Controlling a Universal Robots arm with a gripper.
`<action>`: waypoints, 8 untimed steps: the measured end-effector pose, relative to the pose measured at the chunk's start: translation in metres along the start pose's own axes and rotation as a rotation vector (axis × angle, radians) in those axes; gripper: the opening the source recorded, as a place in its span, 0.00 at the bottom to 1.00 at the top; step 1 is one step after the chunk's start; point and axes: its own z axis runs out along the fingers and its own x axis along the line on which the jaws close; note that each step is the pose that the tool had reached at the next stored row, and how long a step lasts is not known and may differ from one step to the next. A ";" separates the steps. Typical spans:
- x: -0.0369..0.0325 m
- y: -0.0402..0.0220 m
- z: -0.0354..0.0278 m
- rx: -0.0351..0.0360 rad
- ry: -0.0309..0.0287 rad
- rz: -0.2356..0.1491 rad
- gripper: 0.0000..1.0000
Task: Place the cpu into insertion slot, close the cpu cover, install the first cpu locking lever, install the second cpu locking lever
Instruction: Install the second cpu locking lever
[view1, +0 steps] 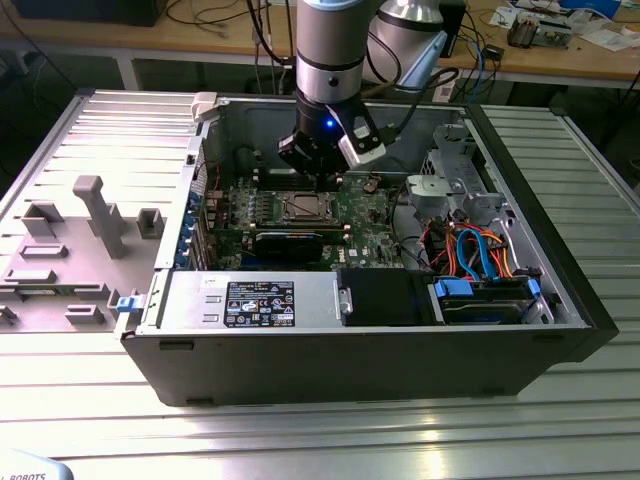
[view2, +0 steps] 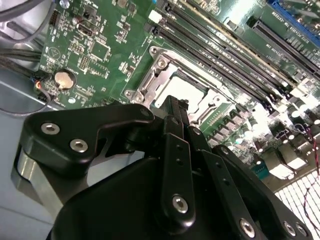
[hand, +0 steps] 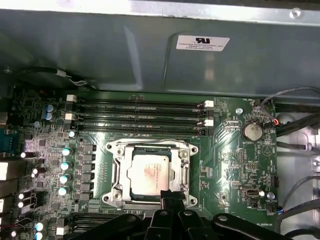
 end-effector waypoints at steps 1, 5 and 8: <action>-0.0001 0.0003 -0.0025 0.0001 0.0000 0.000 0.11; -0.0003 0.0011 -0.0094 0.0003 0.0000 0.000 0.11; -0.0004 0.0011 -0.0094 0.0003 -0.0001 0.000 0.11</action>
